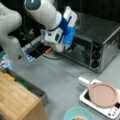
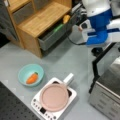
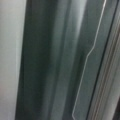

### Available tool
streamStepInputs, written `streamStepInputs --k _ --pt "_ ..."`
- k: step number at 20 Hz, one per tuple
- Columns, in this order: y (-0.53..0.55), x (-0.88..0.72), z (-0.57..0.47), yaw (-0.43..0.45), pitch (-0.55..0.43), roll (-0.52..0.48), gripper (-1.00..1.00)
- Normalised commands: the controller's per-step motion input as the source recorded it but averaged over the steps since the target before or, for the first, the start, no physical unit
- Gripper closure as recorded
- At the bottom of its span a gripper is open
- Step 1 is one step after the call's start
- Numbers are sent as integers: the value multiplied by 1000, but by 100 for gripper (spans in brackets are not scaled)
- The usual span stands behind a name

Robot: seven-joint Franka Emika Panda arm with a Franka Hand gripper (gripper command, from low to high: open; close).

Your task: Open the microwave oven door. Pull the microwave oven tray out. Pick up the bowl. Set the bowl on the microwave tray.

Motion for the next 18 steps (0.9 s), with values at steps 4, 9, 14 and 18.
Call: streamStepInputs --k 4,9,14,18 --pt "-143 -71 -179 2 -51 221 -100" --pt "-324 -17 -260 32 -69 212 -100" --pt "-362 15 -309 50 -75 192 -100" --pt "-293 0 -204 47 -57 163 -100"
